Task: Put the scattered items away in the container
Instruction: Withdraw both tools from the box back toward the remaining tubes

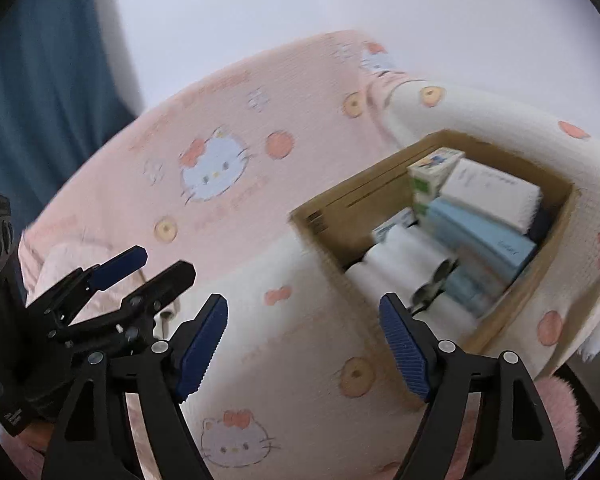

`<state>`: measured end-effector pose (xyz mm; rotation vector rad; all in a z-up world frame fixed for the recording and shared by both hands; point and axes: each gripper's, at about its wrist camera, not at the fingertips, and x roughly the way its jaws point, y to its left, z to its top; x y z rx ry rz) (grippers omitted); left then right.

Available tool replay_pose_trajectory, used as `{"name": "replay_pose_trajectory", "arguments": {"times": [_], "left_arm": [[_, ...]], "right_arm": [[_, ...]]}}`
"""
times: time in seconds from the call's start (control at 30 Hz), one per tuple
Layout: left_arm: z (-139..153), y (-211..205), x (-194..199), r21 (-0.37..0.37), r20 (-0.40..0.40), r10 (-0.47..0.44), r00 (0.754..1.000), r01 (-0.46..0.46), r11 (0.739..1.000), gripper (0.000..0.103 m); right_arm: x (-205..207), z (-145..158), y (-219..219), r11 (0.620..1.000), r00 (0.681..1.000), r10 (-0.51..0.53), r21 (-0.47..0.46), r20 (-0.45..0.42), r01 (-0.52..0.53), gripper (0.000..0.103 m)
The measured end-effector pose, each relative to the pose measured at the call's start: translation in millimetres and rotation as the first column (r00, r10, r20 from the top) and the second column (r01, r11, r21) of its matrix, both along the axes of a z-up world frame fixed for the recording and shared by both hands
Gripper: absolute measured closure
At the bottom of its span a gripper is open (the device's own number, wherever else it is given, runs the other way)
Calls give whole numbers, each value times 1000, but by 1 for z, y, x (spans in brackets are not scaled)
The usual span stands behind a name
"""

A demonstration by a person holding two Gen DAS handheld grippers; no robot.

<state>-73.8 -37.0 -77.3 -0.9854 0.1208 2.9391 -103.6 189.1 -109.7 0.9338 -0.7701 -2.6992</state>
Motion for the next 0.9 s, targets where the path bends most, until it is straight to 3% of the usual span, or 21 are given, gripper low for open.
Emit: {"name": "replay_pose_trajectory", "arguments": {"times": [0.23, 0.37, 0.5, 0.53, 0.73, 0.9], "left_arm": [[-33, -47, 43, -14, 77, 90, 993, -89, 996, 33], [-55, -91, 65, 106, 163, 154, 975, -173, 979, 32], [-74, -126, 74, 128, 210, 228, 951, -258, 958, 33], [-80, -136, 73, 124, 226, 250, 941, -282, 951, 33], [-91, -174, 64, 113, 238, 308, 921, -341, 933, 33], [-89, -202, 32, 68, 256, 264, 930, -290, 955, 33]], "right_arm": [[-4, -1, -73, 973, 987, 159, 173, -9, -155, 25], [-8, -10, -119, 910, 965, 264, 332, 2, -249, 25], [-17, -18, -156, 854, 937, 348, 407, 19, -325, 25], [-23, -22, -166, 834, 930, 363, 424, 65, -355, 25], [-54, -34, -204, 814, 890, 450, 376, 71, -442, 25], [-97, -44, -223, 834, 869, 488, 254, 80, -491, 25]]}}
